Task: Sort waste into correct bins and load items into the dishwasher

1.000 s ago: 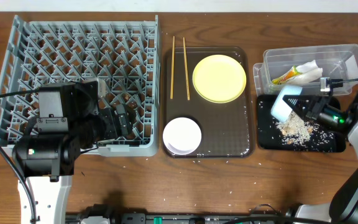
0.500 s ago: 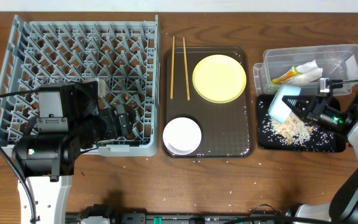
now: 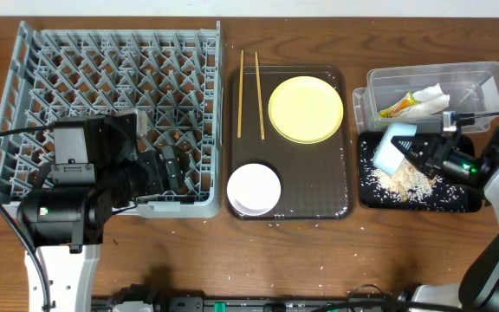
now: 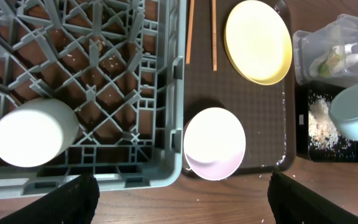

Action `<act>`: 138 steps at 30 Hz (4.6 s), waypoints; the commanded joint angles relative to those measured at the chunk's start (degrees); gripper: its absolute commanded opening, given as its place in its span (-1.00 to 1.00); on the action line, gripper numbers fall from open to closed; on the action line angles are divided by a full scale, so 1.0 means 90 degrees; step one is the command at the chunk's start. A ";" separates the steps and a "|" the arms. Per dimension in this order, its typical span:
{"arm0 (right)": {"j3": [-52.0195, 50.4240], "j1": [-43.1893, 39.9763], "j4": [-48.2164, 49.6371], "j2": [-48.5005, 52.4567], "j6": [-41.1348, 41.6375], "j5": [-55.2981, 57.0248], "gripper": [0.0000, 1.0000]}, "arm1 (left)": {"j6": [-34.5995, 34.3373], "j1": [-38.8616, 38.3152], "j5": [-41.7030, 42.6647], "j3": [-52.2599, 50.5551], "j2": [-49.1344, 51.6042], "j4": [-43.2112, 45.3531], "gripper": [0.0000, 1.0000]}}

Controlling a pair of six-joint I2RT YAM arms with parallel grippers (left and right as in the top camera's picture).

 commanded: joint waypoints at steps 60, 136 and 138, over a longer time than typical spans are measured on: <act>0.0265 0.1229 0.0216 -0.2028 -0.0561 -0.0117 -0.98 | 0.0107 -0.0012 0.0109 0.0114 -0.0410 0.0216 0.75; 0.1362 0.5064 -0.1336 -0.2149 0.1037 0.7902 0.57 | 0.0202 -0.2361 -0.1217 0.0850 0.3563 0.3373 0.55; 0.1394 0.4646 -0.1345 -0.2348 0.1275 0.7754 0.61 | 0.0158 -0.2487 -0.1268 0.0879 0.4000 0.3621 0.52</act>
